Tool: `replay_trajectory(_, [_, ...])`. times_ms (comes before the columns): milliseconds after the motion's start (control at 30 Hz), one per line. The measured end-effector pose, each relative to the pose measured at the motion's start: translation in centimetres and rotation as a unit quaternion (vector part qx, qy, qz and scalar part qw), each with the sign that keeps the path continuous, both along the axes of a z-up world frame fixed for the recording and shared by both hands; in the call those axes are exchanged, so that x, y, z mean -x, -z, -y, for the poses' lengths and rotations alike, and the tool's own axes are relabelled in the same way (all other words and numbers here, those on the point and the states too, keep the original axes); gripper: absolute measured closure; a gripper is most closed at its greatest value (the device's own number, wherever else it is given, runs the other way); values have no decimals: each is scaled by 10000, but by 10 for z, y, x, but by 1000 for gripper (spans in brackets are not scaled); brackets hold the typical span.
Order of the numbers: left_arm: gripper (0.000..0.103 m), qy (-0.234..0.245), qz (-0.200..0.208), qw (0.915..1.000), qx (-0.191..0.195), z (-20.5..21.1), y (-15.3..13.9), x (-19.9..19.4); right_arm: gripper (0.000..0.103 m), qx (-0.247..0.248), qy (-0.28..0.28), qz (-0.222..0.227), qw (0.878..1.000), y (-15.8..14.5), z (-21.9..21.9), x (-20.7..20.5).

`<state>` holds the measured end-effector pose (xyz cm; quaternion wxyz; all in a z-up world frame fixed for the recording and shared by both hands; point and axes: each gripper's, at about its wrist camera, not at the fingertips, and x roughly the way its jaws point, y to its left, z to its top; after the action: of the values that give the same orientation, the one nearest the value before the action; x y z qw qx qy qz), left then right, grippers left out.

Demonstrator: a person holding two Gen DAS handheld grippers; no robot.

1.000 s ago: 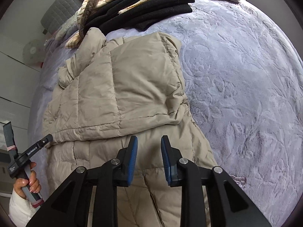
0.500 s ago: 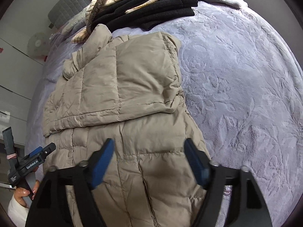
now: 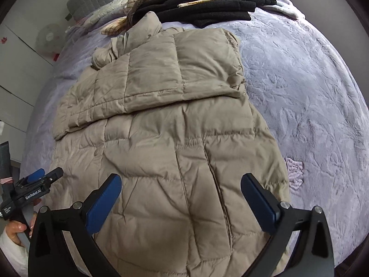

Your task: Fold large clothes

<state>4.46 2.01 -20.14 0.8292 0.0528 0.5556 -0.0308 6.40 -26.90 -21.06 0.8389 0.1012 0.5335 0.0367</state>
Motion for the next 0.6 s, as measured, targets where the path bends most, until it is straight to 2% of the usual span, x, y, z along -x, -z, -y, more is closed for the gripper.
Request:
replay_trajectory(200, [1, 4, -179, 9997, 145, -36, -5, 34, 0, 412, -4, -33, 9991, -13, -24, 27])
replay_trajectory(600, [1, 57, -282, 9991, 302, -70, -19, 84, 0, 712, 198, -27, 9973, -37, -51, 72])
